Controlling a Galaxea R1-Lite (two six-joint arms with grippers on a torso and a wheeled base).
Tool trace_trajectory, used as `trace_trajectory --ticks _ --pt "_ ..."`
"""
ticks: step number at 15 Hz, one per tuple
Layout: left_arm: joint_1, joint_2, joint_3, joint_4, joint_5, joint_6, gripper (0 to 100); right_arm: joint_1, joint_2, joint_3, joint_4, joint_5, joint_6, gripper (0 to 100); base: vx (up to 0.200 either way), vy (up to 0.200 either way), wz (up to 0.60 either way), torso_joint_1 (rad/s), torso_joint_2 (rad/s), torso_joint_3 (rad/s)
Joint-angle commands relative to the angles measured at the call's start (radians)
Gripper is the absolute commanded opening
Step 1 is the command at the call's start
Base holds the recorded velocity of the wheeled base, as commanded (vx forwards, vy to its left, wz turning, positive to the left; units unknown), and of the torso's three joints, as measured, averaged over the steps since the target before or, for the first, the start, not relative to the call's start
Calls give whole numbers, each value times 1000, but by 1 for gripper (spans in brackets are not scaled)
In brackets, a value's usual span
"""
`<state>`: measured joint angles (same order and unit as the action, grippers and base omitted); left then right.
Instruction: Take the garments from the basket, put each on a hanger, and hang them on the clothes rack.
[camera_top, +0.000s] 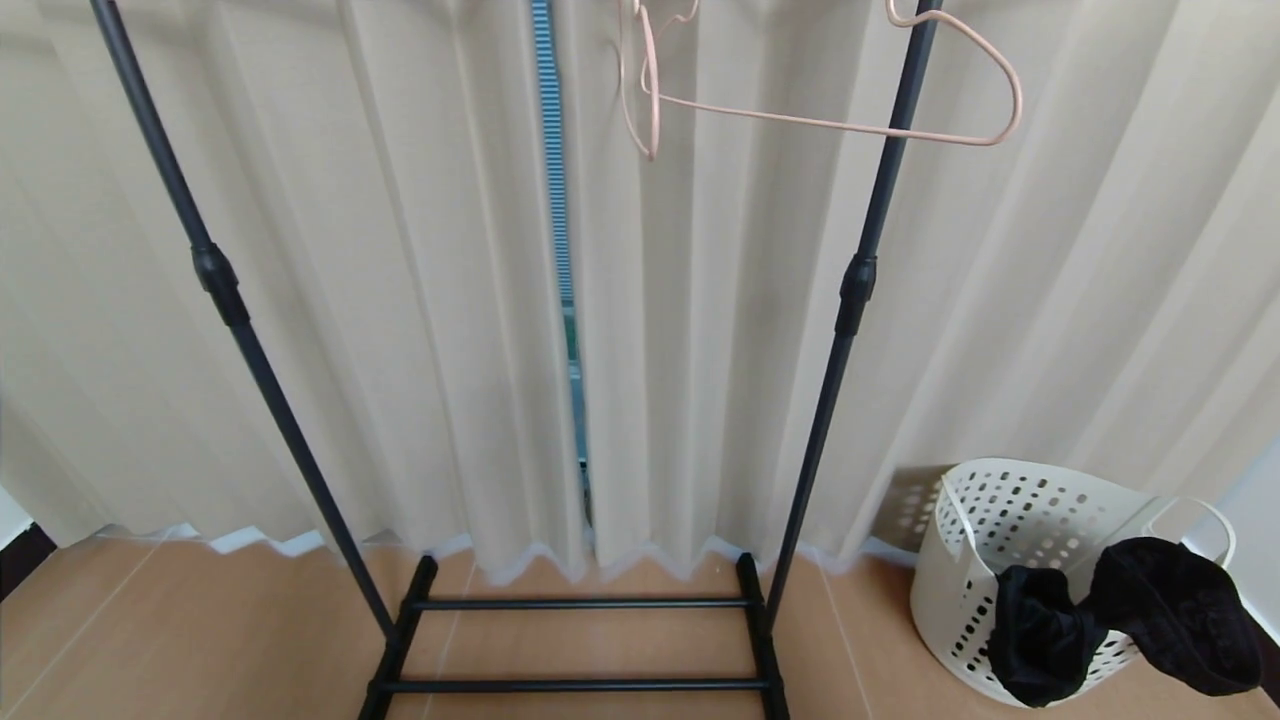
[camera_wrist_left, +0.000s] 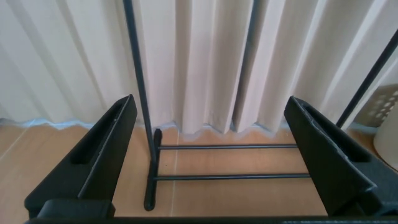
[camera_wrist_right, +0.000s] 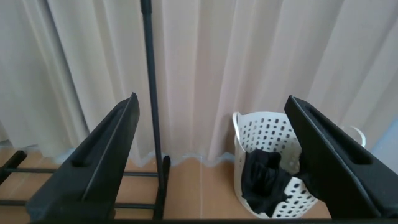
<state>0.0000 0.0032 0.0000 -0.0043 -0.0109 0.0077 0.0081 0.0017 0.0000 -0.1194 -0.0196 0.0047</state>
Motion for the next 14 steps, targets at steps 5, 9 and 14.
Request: trace_trajectory --ticks 5,9,14 --pt "0 0 0 0 0 0 100 1 0 0 0 -2 0 100 0 0 -480 1 11 6" --pt "0 0 0 0 0 0 100 0 0 0 0 0 0 100 0 -200 0 4 4 2" --pt "0 0 0 0 -1 0 100 0 0 0 0 0 0 100 0 -200 -360 0 0 3"
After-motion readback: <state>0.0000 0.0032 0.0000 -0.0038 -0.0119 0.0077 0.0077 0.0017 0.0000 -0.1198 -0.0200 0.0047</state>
